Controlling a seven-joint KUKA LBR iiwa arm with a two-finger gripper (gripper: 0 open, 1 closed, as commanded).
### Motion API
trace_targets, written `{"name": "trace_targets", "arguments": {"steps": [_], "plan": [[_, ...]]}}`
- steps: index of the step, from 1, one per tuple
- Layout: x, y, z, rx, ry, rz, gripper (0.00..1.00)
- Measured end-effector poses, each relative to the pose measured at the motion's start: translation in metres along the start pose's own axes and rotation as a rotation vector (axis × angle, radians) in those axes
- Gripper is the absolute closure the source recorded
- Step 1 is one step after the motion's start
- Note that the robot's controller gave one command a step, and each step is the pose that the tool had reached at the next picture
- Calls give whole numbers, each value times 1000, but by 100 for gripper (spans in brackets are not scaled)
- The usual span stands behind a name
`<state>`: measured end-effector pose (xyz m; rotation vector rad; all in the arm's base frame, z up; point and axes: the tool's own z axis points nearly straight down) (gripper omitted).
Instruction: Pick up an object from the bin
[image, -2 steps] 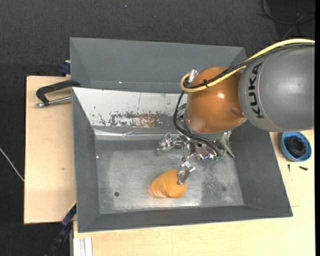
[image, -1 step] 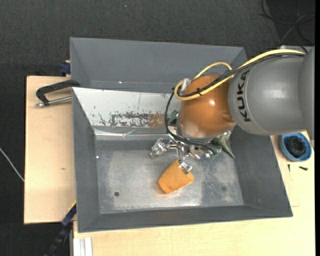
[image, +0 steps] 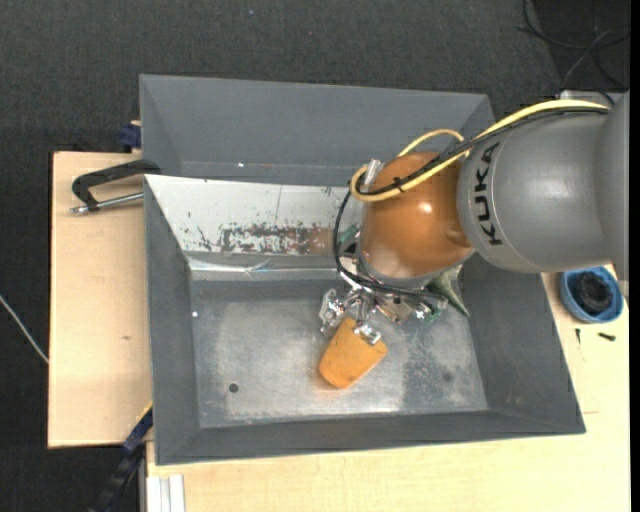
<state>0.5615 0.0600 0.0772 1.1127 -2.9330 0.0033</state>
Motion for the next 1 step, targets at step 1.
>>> {"name": "trace_targets", "arguments": {"steps": [1], "plan": [[-3,7,-177,8,-19,-23,100]]}}
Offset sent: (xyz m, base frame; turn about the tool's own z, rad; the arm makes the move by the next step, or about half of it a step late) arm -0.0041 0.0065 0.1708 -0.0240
